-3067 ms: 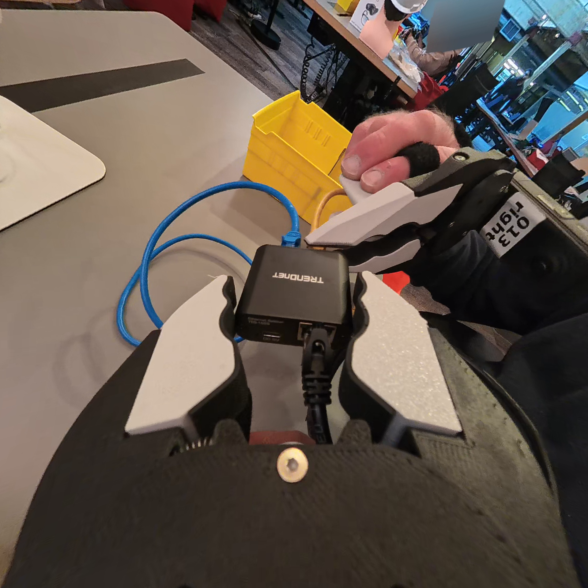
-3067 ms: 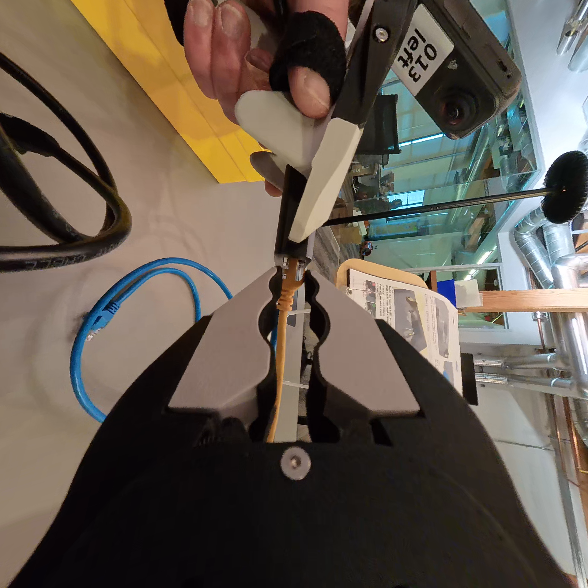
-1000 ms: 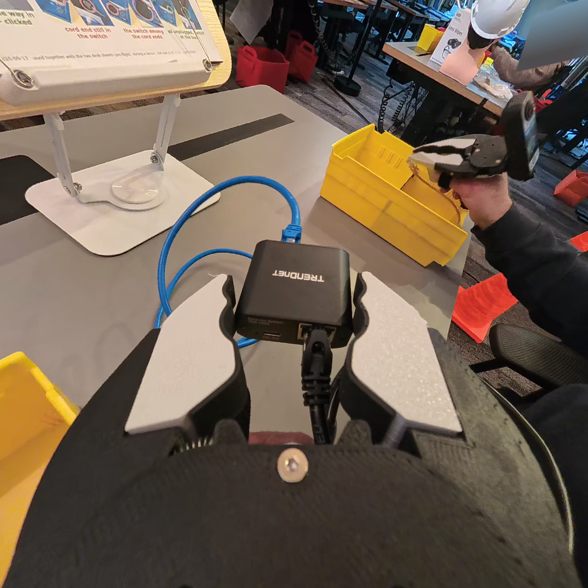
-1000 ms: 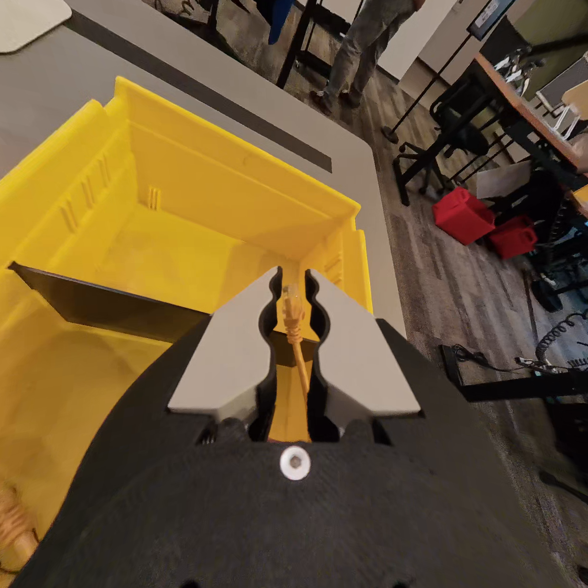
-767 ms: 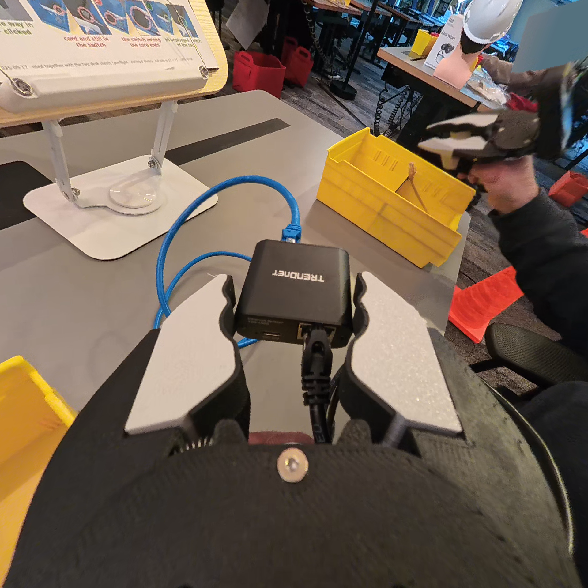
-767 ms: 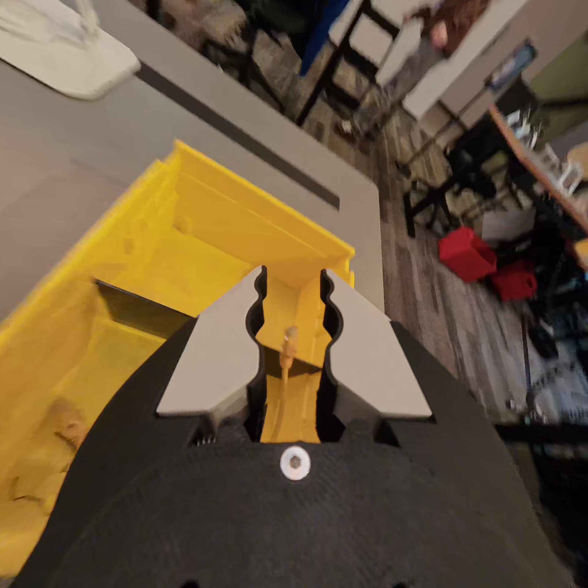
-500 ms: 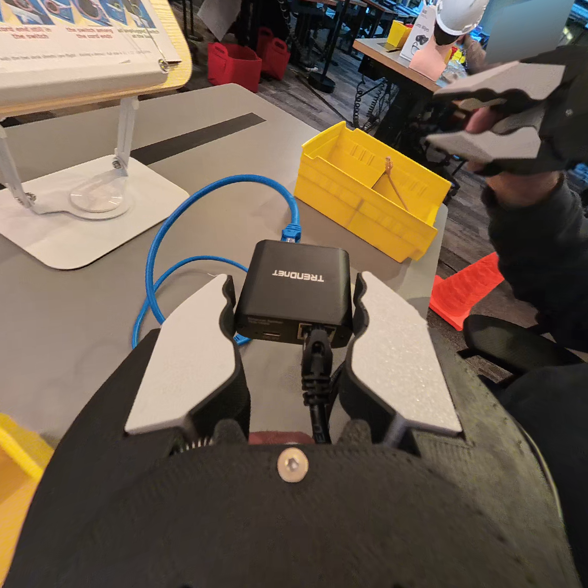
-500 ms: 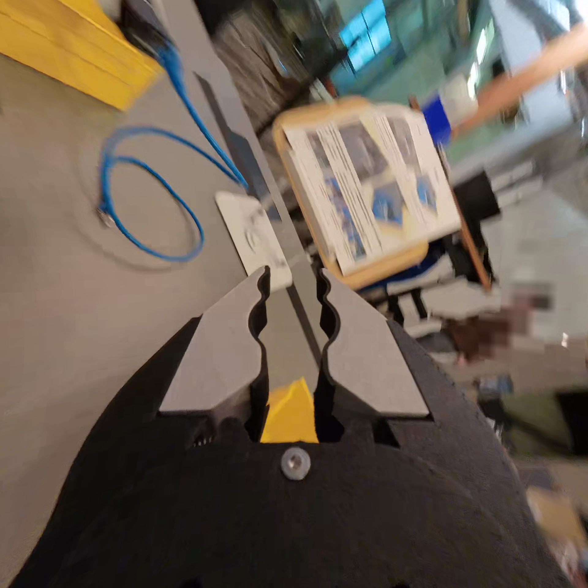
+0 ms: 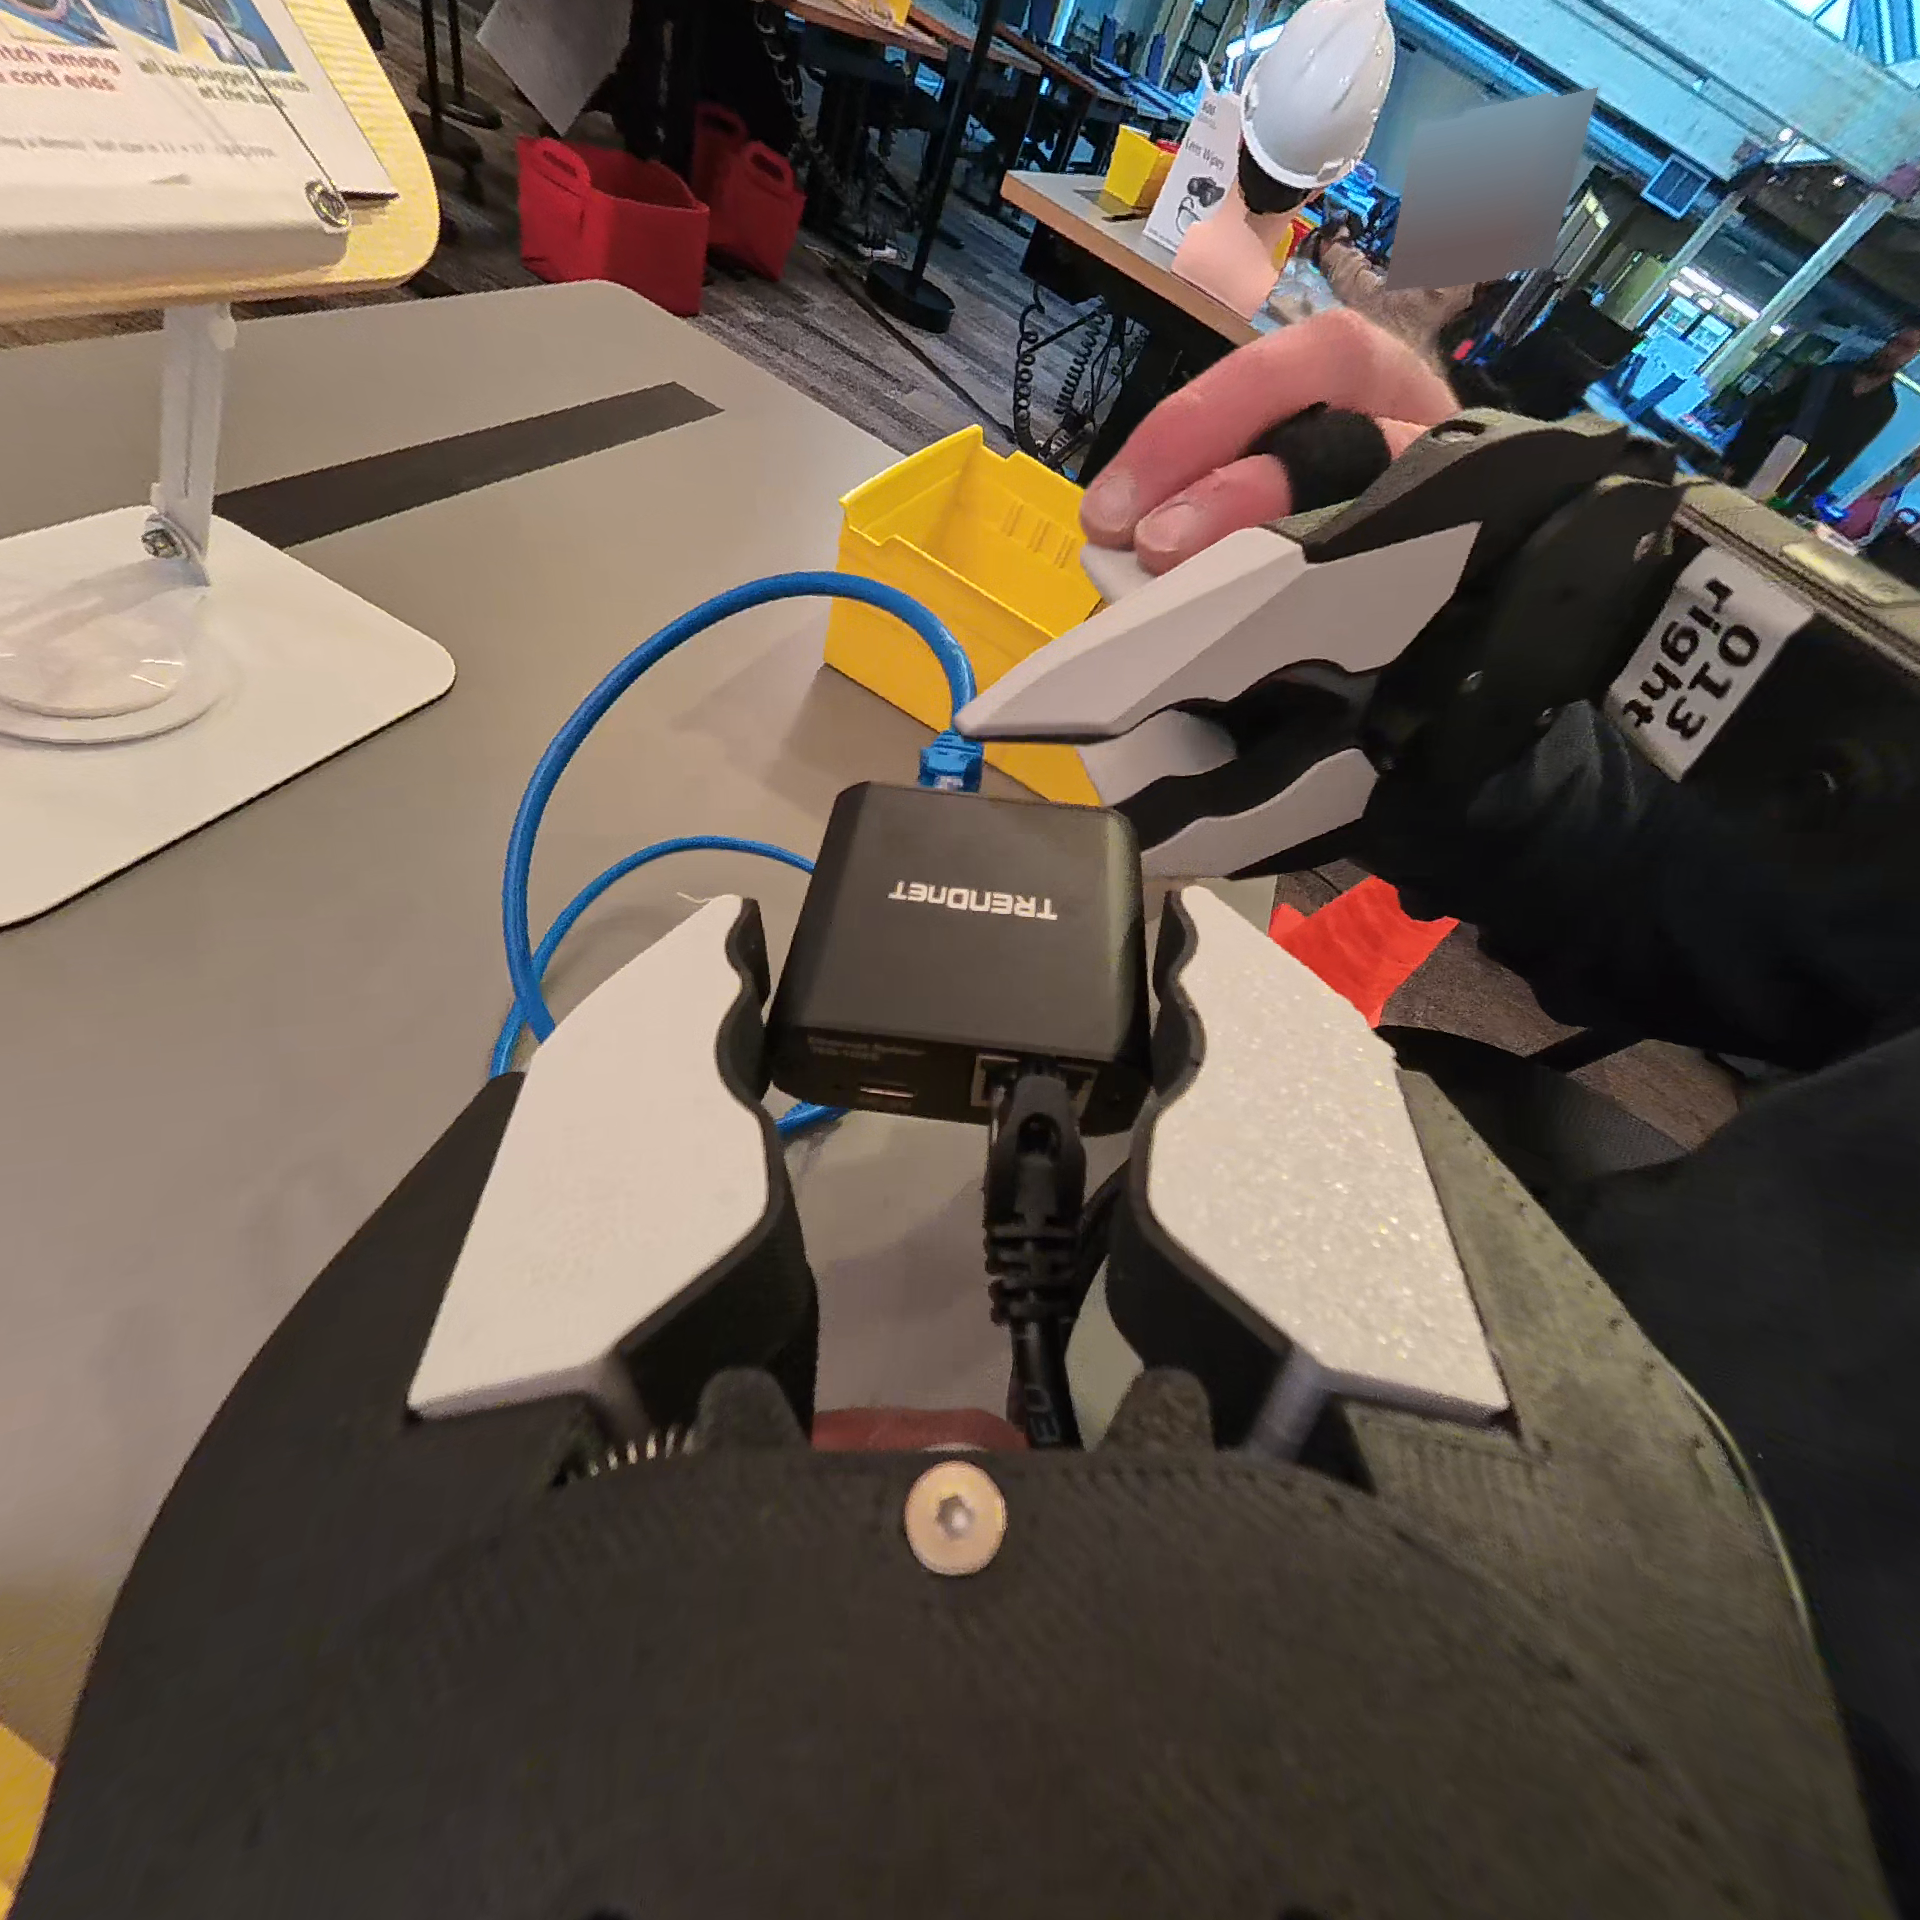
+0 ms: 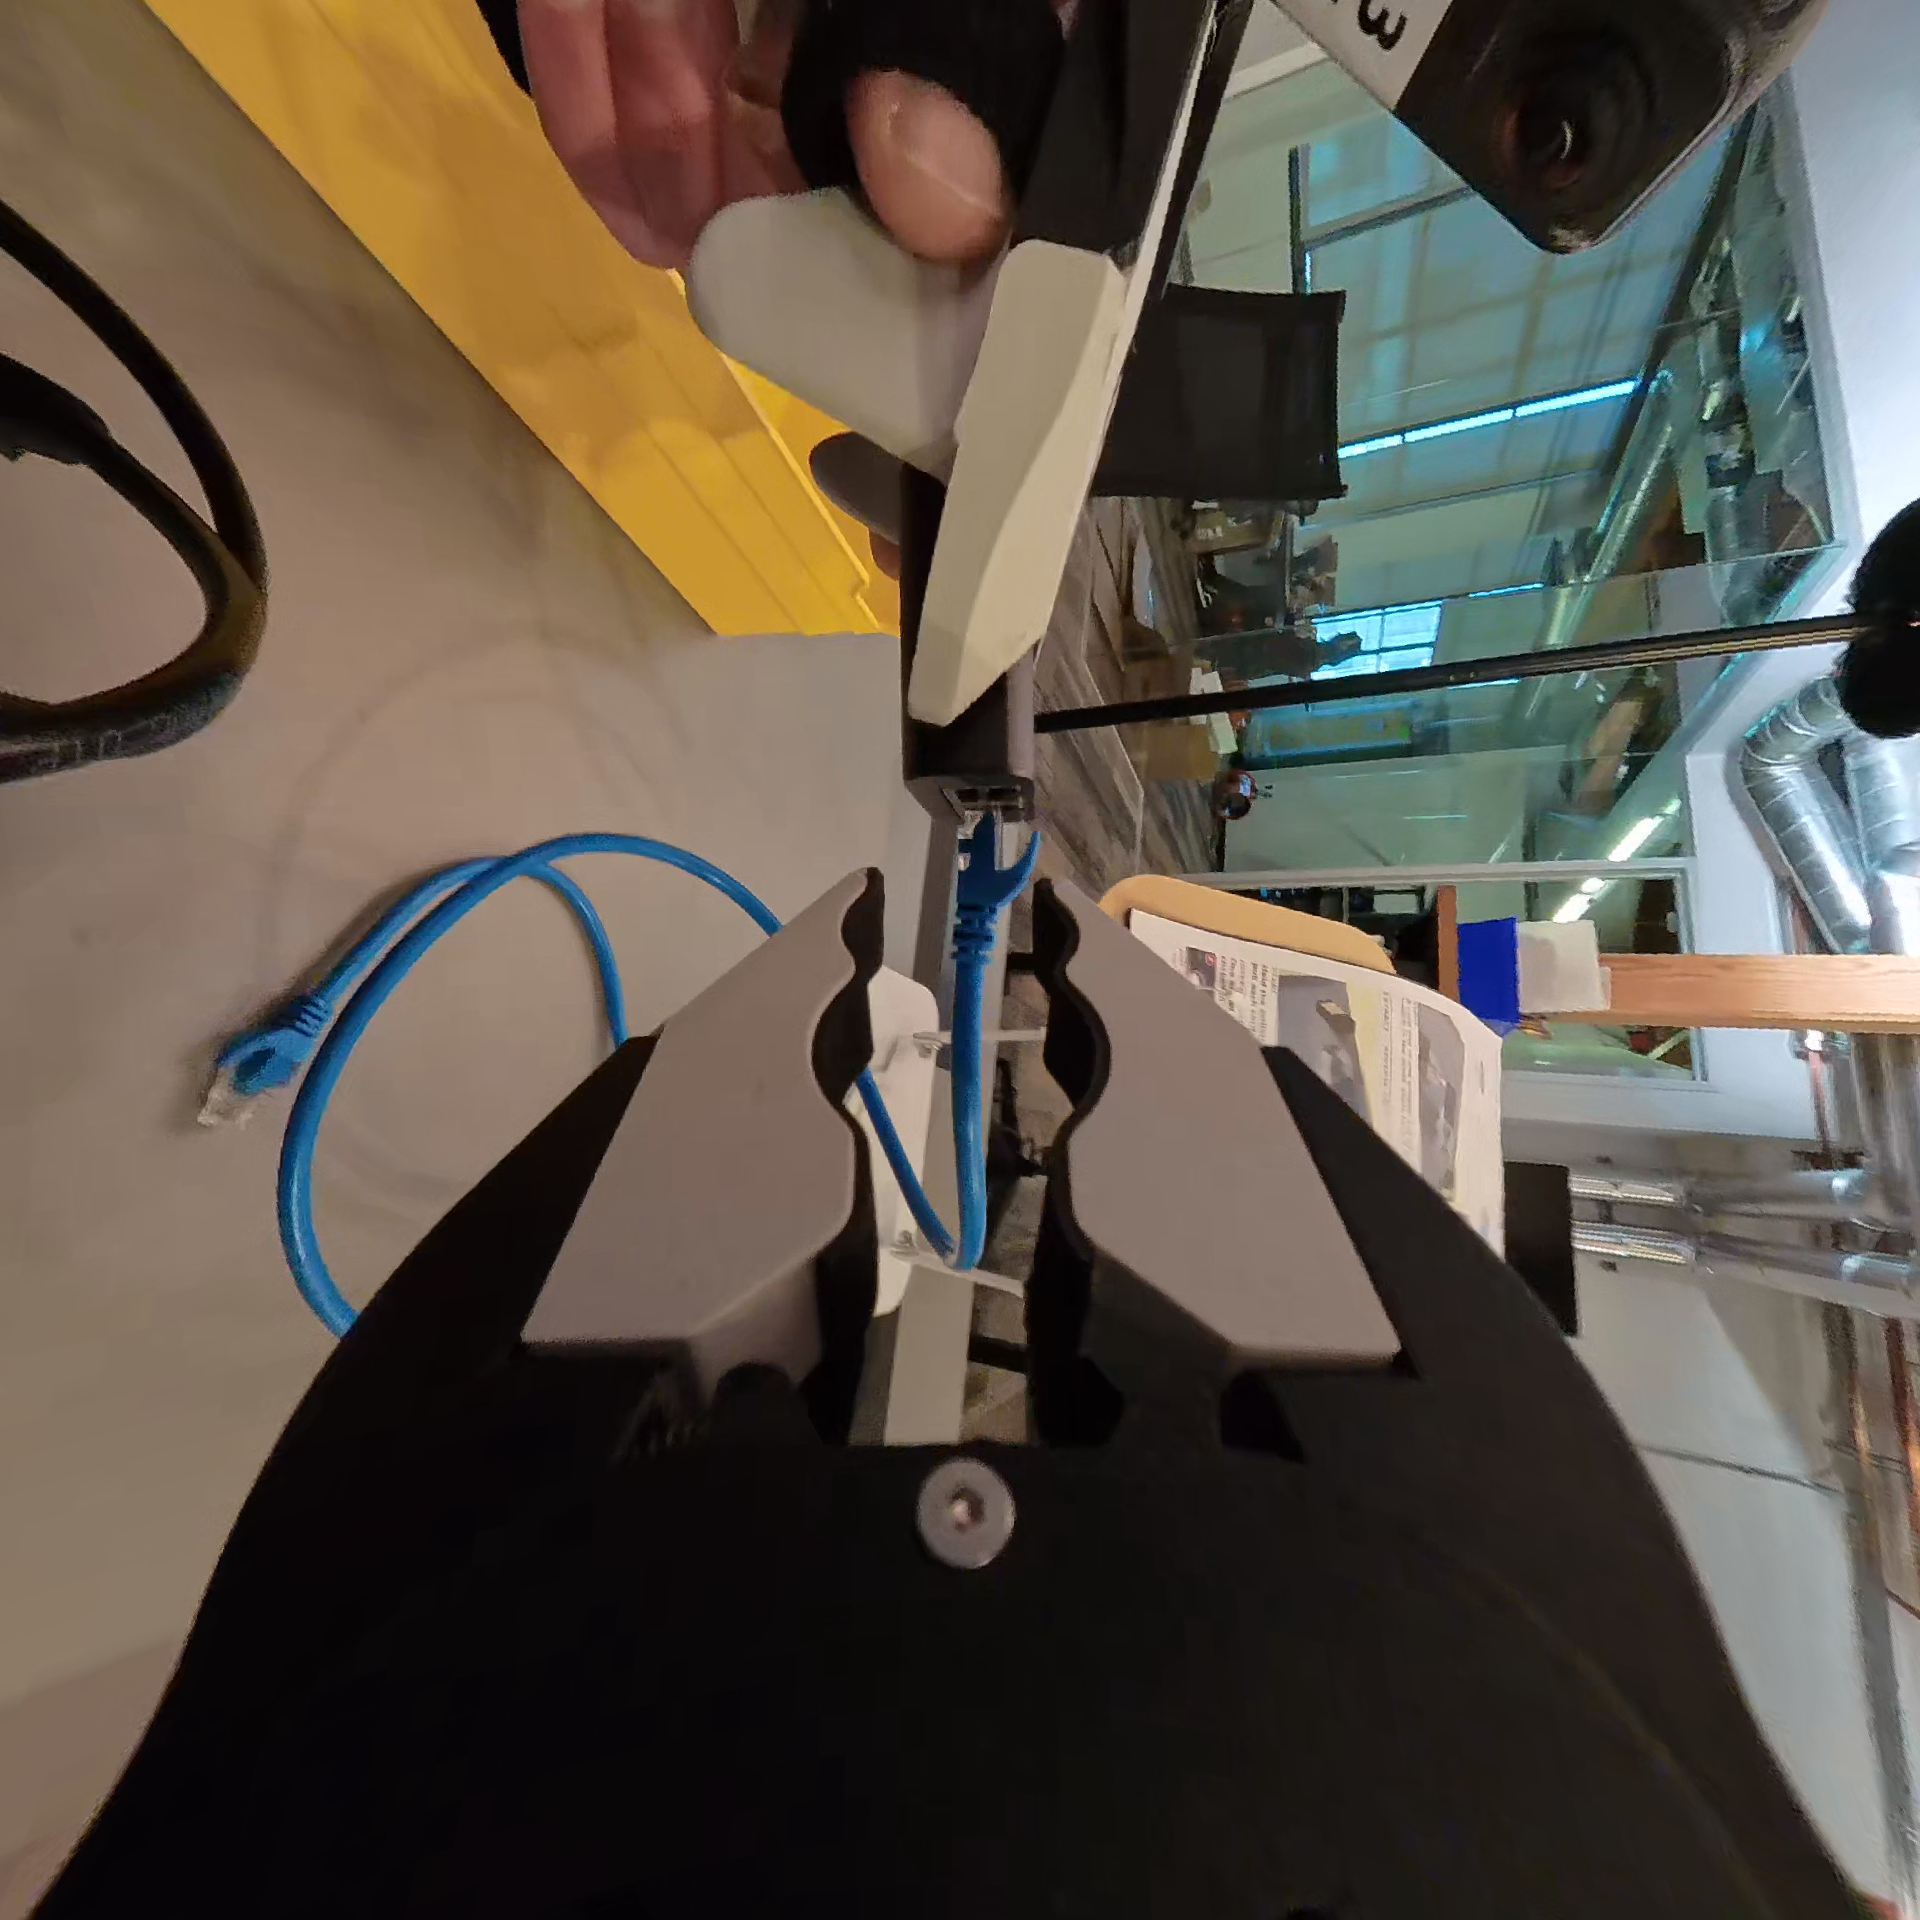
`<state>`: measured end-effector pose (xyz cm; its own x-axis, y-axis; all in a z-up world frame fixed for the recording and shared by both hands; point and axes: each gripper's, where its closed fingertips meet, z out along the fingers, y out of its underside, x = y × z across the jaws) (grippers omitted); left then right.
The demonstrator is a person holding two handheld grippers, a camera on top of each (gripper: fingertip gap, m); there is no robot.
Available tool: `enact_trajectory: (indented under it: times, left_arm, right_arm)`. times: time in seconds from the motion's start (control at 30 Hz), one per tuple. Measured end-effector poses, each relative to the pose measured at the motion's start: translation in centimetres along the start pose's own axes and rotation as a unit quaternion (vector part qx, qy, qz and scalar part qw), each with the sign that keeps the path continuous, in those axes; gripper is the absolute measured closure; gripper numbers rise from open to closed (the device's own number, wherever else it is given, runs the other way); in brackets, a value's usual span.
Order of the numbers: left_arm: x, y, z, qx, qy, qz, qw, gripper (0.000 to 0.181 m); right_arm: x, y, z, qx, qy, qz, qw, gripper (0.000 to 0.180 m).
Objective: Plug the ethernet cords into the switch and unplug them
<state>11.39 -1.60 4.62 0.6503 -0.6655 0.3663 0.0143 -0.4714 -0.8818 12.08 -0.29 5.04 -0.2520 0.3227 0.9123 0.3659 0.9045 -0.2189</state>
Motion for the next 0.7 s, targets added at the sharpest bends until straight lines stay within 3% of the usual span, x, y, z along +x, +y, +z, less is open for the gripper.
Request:
enact_trajectory:
  times: [0.23,0.57,0.7]
  left_arm:
    - [0.1,0.5,0.2,-0.012,0.006,-0.004,1.000,0.109]
    - [0.9,0.6,0.5,-0.006,0.048,-0.026,0.999,0.110]
    - [0.7,0.9,0.6,-0.012,0.038,-0.013,0.999,0.110]
  right_arm:
    - [-0.1,-0.2,0.4,0.060,-0.024,0.063,0.996,0.160]
    - [-0.3,-0.5,0.5,0.081,-0.023,0.043,0.996,0.163]
    - [-1.1,-0.4,0.5,0.096,-0.092,0.112,0.985,0.161]
